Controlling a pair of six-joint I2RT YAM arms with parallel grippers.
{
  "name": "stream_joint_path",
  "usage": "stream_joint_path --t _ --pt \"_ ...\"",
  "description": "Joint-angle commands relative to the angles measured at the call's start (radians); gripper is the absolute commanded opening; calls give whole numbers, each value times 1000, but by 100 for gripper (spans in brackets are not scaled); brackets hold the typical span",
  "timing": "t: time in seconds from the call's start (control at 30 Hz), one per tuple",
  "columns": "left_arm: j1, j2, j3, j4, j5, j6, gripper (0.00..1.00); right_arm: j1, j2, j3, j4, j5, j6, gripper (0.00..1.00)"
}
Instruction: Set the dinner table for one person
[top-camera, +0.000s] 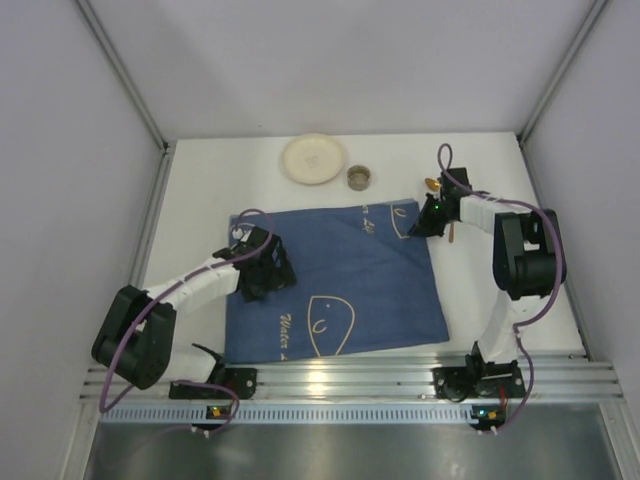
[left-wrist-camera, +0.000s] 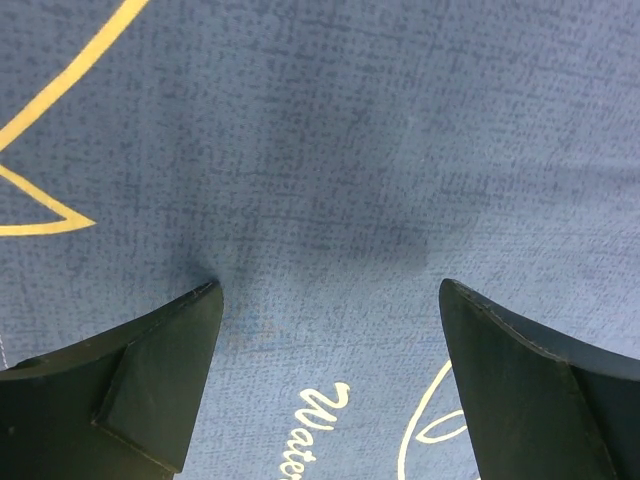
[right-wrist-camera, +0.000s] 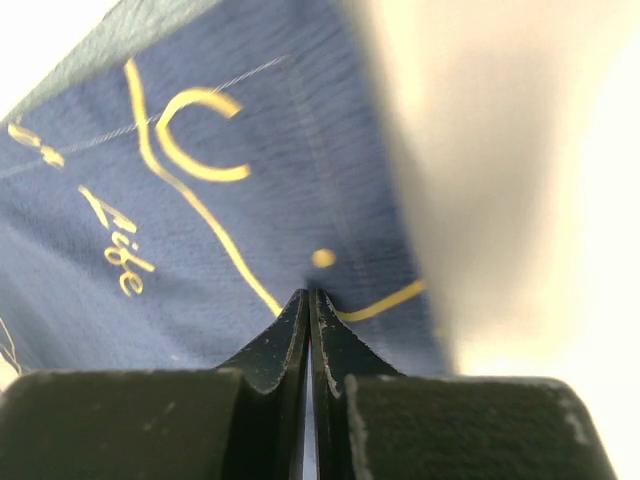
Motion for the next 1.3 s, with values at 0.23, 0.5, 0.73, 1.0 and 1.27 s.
stream_joint_path --t 0.23,0.5,0.73,1.0,1.27 --pt "2 101 -33 -124 -68 -3 96 -146 15 22 -23 83 -5 0" --pt "2 205 200 -185 -121 88 97 -146 -34 66 -60 32 -7 0" --pt "5 225 517 -308 -195 147 98 -136 -229 114 -161 -2 -1 9" --pt "53 334 842 -256 -175 152 98 -126 -471 91 -327 40 11 94" --pt "206 622 970 -37 125 60 98 -126 -833 -175 -422 57 56 100"
